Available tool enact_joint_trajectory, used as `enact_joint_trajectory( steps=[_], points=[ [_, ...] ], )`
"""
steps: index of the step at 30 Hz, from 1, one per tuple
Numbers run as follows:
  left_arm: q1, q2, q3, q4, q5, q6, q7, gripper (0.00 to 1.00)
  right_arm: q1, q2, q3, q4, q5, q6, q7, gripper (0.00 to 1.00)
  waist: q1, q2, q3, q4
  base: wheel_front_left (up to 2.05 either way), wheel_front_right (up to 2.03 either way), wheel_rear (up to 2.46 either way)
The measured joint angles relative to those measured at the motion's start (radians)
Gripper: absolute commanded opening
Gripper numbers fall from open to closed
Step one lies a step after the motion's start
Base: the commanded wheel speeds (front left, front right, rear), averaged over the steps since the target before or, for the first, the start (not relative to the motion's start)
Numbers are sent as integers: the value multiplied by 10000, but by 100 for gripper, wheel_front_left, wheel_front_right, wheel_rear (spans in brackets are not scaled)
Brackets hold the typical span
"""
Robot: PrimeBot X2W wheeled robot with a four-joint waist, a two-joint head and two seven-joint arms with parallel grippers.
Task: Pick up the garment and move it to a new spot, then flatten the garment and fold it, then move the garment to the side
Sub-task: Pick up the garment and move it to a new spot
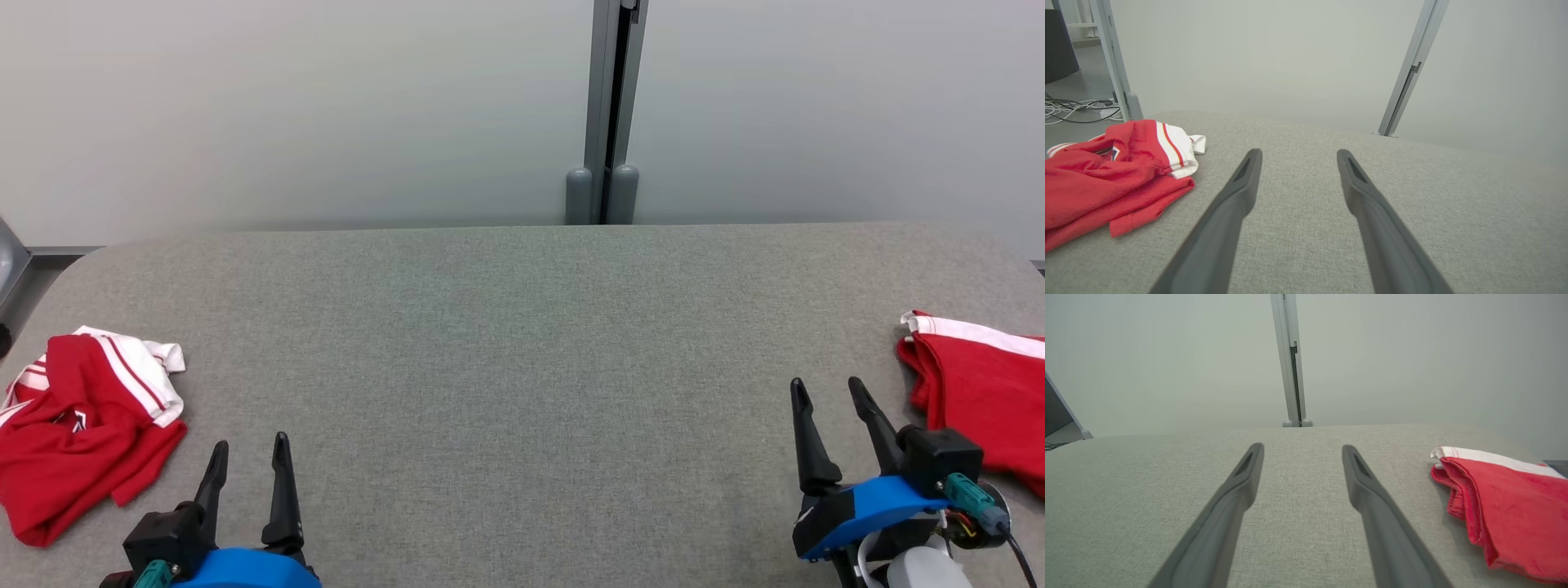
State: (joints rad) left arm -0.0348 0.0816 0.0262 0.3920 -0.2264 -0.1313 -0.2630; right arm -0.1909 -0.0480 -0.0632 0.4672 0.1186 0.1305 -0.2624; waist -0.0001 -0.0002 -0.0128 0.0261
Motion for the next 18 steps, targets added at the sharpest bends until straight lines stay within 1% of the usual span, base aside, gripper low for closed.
enact_joint_trajectory(
  steps=[5, 10, 14, 18],
  points=[
    [114, -109, 42, -15, 79, 0, 0, 100, 174, 2, 33, -15, 148, 0, 0, 100, 0, 1, -30, 51, 0, 0, 0],
    [121, -163, 15, 4, 71, 0, 0, 100, 224, 0, 40, -10, 194, 0, 0, 100, 1, 2, 14, 252, 0, 0, 0],
    [103, -186, -8, 31, 50, 0, 0, 100, 311, -8, 182, 19, 238, 0, 2, 100, 1, 2, 13, 643, 0, 0, 0],
    [-24, -127, -71, 111, 50, 0, -2, 100, 305, -10, 617, 171, 278, 0, 2, 100, 1, 2, -61, 1361, 0, 0, 0]
  ],
)
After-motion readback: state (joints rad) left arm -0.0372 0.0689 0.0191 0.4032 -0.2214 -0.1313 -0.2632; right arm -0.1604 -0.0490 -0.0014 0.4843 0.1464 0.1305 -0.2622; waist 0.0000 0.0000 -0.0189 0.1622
